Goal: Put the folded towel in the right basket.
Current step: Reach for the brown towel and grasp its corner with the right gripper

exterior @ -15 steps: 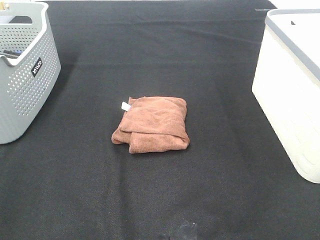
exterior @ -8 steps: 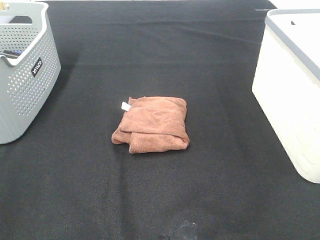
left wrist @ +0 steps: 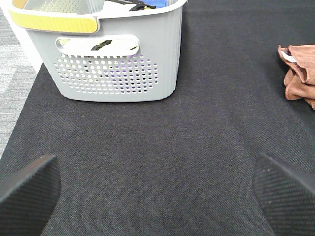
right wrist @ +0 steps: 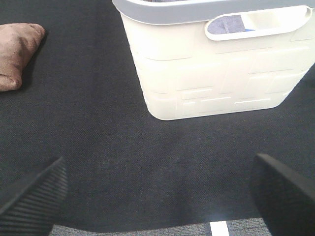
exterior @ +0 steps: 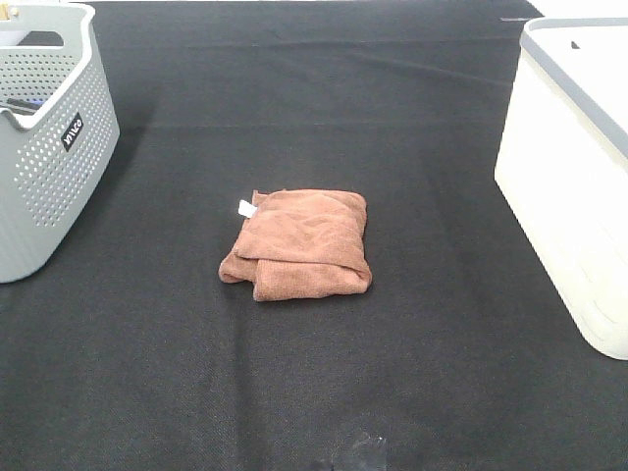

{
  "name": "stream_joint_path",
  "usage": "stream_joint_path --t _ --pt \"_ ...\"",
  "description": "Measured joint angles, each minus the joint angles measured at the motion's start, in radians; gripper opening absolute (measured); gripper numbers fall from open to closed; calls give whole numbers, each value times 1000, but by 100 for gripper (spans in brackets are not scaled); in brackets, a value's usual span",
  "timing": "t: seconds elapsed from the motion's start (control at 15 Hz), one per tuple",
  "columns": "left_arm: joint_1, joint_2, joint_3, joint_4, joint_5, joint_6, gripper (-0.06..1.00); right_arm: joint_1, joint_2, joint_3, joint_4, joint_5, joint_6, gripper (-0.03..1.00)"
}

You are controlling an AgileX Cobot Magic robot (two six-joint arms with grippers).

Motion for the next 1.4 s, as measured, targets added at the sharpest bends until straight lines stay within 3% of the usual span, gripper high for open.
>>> stream_joint_path --t 1.4 --pt "0 0 0 0 0 0 99 0 0 0 0 -1 0 97"
